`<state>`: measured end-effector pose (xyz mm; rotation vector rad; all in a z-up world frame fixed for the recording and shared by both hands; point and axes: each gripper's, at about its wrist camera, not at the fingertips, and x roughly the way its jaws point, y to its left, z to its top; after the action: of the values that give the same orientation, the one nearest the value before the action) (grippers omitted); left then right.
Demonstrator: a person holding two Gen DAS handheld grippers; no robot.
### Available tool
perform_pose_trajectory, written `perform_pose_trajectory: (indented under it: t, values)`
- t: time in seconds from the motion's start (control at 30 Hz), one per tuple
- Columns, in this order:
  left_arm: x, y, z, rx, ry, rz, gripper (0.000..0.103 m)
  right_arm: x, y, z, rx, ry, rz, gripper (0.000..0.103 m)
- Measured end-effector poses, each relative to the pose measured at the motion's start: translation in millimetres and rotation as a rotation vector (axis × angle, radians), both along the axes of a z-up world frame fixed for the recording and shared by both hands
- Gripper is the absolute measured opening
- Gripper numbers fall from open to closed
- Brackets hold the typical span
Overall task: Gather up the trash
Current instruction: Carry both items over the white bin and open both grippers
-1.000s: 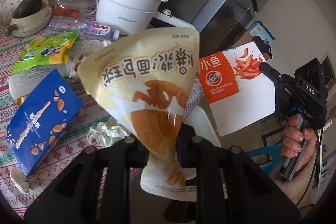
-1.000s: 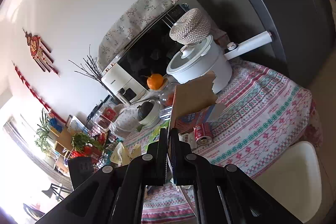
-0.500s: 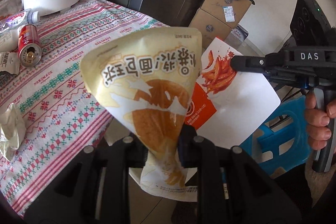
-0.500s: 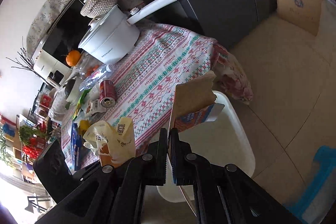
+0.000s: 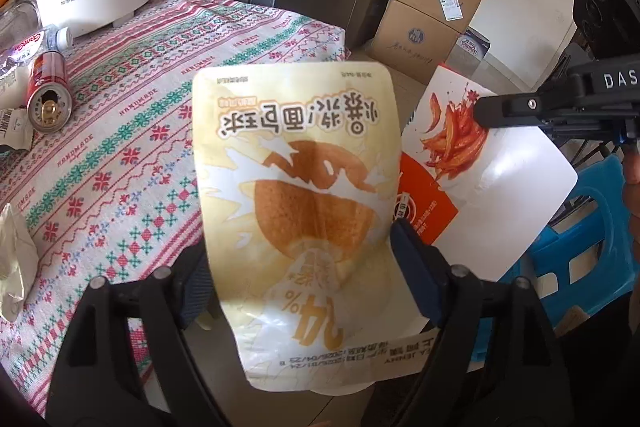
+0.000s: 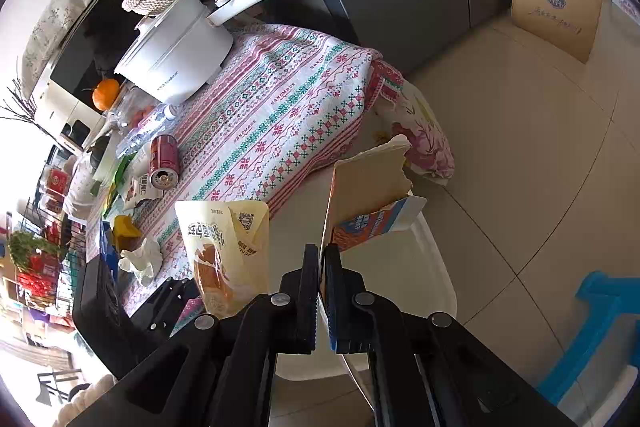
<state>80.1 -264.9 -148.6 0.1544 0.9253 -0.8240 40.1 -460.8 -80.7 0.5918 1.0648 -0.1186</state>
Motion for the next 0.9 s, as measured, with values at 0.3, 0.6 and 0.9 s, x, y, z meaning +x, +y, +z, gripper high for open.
perform_pose_trajectory:
  t: [0.3, 0.6, 0.9]
  values:
    - [-4.3, 21.4, 16.7, 0.086, -0.056, 0.071, 0.094, 9.4, 5.8, -2.1, -0.014, 0.016, 0.006, 0.005]
    - [-12.6, 47.1, 37.2, 0.15, -0.142, 0.115, 0.097, 18.7, 12.0, -4.9, 0.014, 0.04, -0.015, 0.022]
    - [-16.0, 73.4, 57.2, 0.193, -0.167, 0.139, 0.097, 19.6, 30.5, 20.8, -0.035, -0.025, -0.007, 0.066]
